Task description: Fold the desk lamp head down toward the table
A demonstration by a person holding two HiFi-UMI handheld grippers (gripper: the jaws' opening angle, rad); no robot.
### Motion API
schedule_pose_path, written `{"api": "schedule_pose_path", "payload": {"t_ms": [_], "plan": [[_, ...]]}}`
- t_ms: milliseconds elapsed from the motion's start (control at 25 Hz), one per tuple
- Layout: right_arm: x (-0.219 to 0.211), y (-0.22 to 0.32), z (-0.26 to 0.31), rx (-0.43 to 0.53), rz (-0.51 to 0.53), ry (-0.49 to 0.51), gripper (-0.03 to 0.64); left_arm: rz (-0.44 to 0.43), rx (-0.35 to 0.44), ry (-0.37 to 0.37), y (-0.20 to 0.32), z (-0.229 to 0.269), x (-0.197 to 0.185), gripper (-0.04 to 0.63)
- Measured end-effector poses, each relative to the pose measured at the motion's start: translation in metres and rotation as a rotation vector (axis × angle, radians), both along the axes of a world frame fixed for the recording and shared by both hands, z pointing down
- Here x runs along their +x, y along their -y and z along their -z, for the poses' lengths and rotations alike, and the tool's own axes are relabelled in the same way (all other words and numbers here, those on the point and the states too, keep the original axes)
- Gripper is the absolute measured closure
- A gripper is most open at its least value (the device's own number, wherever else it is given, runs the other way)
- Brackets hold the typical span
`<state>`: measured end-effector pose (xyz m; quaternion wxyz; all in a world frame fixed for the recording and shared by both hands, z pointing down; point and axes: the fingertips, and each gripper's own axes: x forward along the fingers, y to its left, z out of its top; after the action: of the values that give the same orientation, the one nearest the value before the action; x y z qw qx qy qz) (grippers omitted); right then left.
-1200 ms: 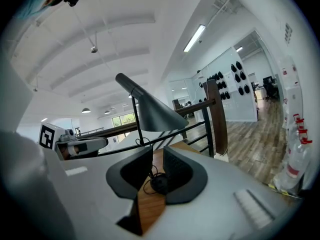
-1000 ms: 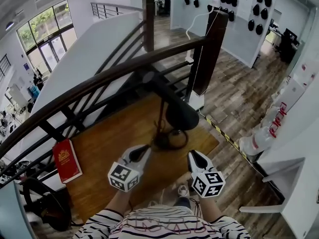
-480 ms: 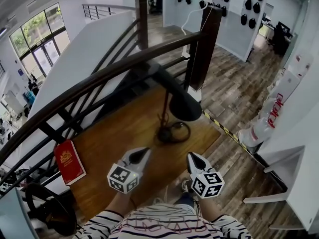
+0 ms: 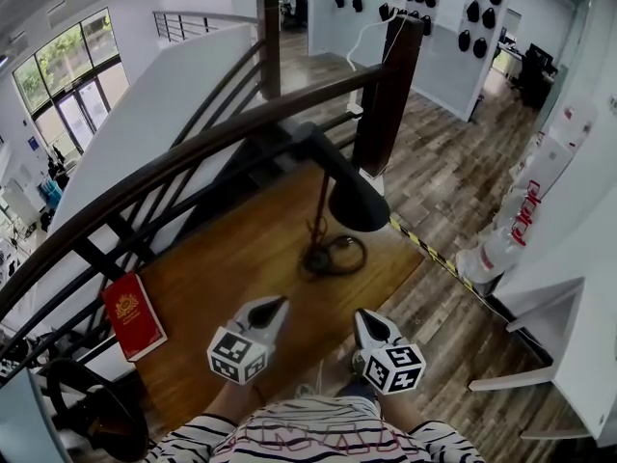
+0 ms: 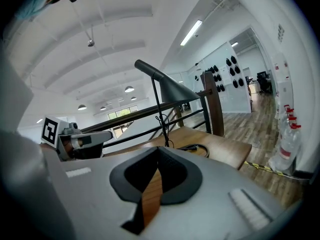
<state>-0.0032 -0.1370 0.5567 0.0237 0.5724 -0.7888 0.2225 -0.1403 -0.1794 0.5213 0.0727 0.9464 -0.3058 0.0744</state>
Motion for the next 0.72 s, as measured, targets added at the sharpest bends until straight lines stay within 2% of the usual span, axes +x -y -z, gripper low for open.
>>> {"api": "schedule_pose_path", "payload": {"t_ms": [440, 720], "plan": [[-0.004, -0.026, -0.016, -0.040, -0.027, -0.026, 0.614, -0.010, -0.038, 0.024, -0.023, -0.019, -0.011, 0.592], [0.001, -0.039, -0.018, -0.049, -0.060, -0.036, 0.615, 0.022, -0.036, 0.054, -0.032, -0.026, -0.022, 0.592]]}}
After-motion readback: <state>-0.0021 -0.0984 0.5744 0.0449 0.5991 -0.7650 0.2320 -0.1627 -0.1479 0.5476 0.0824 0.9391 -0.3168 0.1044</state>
